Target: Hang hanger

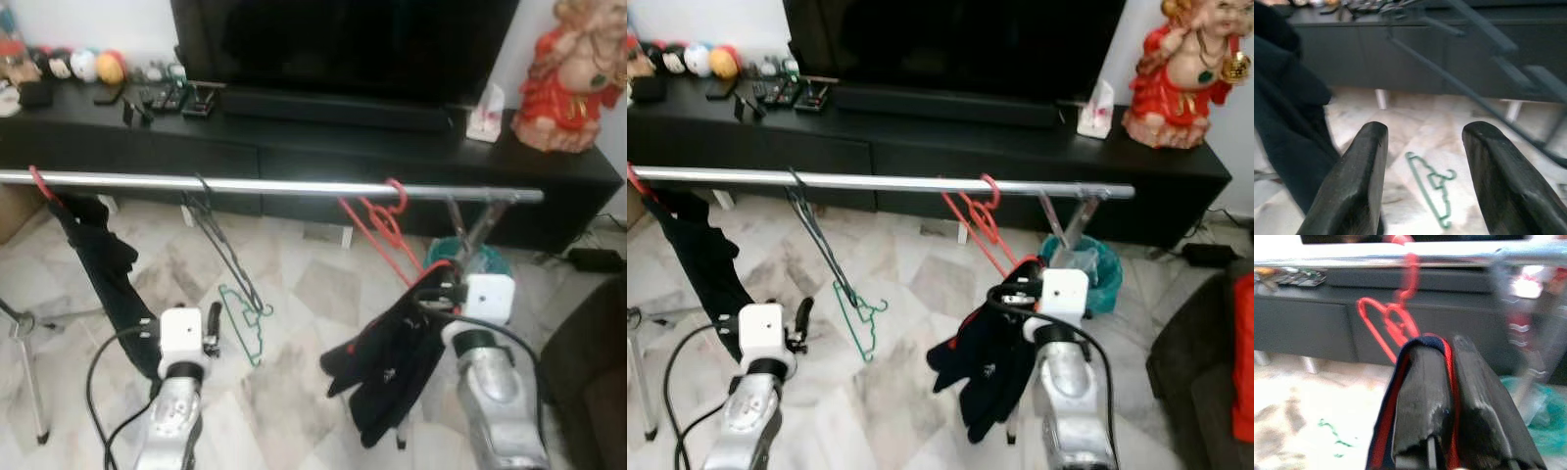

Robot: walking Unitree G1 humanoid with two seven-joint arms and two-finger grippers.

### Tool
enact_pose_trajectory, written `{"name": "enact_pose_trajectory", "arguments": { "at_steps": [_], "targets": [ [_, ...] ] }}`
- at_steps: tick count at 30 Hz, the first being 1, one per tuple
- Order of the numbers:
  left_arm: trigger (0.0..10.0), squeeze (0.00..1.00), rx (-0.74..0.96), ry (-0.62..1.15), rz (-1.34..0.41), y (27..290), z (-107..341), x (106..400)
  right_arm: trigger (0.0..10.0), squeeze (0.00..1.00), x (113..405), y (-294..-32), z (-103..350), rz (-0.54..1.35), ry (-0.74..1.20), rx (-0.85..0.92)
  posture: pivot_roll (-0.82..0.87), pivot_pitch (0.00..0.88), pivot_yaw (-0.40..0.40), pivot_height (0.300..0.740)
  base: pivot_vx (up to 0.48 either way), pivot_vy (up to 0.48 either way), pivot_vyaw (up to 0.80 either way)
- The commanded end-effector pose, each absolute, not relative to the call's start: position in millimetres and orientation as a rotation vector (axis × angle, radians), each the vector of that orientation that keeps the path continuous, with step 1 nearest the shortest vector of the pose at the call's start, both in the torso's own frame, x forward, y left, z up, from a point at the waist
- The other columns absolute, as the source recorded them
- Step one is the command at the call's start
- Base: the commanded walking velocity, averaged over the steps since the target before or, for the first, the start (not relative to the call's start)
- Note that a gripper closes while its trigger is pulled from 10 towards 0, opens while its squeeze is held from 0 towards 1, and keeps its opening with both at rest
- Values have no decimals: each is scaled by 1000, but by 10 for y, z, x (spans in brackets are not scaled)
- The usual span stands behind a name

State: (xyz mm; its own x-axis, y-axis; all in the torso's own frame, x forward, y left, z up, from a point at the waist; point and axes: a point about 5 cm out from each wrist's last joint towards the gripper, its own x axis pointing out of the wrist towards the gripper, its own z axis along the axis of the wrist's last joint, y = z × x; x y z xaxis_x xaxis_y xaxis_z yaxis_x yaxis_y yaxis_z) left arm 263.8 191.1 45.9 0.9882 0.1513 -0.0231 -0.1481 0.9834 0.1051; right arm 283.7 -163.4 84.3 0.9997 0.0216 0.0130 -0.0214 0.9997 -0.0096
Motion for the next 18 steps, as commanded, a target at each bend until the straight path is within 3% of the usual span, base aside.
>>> {"name": "enact_pose_trajectory", "arguments": {
  "at_steps": [1,10,18],
  "targets": [
    [10000,0,85,33,149,1866,453,2641,10000,0,2840,-1712,865,10,-17,-13,-10,68,-13,740,311,0,0],
    [10000,0,81,24,148,1860,469,2651,10000,0,2699,-1725,388,63,209,-46,-15,59,-13,740,310,0,0],
    [10000,0,74,-5,150,1869,524,2667,10000,0,2632,-1629,258,141,275,-71,-13,63,-11,740,0,0,0]
  ]
}}
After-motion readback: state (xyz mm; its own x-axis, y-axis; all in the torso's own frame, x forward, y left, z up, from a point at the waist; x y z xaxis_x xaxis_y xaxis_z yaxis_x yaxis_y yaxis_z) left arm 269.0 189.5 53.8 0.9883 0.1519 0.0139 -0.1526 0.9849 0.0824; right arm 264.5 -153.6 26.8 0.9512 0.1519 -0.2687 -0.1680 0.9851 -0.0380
